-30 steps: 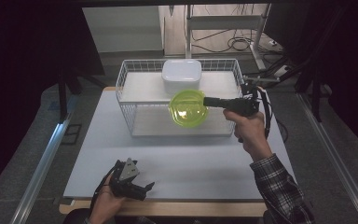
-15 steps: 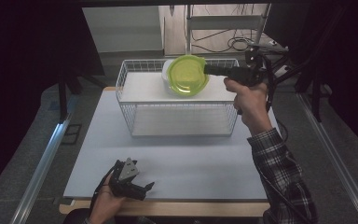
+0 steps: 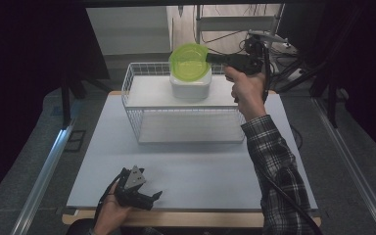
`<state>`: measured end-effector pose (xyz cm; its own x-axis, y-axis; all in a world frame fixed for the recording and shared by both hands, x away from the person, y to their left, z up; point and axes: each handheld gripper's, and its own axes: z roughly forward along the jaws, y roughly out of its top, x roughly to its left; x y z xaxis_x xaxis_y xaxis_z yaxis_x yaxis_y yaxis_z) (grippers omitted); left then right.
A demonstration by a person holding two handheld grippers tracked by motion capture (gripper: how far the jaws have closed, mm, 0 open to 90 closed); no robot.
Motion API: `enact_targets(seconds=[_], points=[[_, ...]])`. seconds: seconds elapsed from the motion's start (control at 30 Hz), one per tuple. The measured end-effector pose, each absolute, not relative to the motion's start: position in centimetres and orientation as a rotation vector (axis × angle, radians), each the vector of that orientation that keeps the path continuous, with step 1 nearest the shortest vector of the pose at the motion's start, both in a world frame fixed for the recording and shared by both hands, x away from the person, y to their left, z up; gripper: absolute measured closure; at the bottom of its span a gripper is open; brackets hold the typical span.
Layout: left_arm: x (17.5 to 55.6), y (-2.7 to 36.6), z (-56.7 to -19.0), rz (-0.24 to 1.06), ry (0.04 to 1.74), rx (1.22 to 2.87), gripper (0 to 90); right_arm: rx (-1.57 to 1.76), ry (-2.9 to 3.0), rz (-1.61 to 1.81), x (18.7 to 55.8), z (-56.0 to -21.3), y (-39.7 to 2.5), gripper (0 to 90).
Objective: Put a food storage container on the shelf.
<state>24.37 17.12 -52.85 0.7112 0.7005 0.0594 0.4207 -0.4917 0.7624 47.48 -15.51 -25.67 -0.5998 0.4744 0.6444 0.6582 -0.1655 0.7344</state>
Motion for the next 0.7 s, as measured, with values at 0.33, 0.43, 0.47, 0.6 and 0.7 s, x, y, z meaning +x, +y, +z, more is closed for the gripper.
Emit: enact_targets(seconds=[0.33, 0.43, 0.47, 0.6, 0.7], points=[[24.4, 17.1, -52.9, 0.466, 0.843, 2.158, 1.1, -1.380, -1.884, -1.831, 49.5, -26.4, -14.8, 83.7], [24.4, 17.0, -52.9, 0.462, 0.842, 2.161, 1.0, -1.411, -1.903, -1.817, 49.8, -26.2, -14.7, 81.9], [24.4, 17.0, -52.9, 0.462, 0.841, 2.162, 1.1, -1.419, -1.935, -1.817, 49.8, -26.1, -14.6, 81.4], [24.4, 17.0, -52.9, 0.461, 0.842, 2.162, 1.1, -1.474, -2.015, -1.810, 50.0, -25.9, -14.2, 77.5], [24.4, 17.0, -52.9, 0.462, 0.841, 2.164, 1.1, -1.515, -2.058, -1.803, 50.1, -25.8, -13.8, 73.6]])
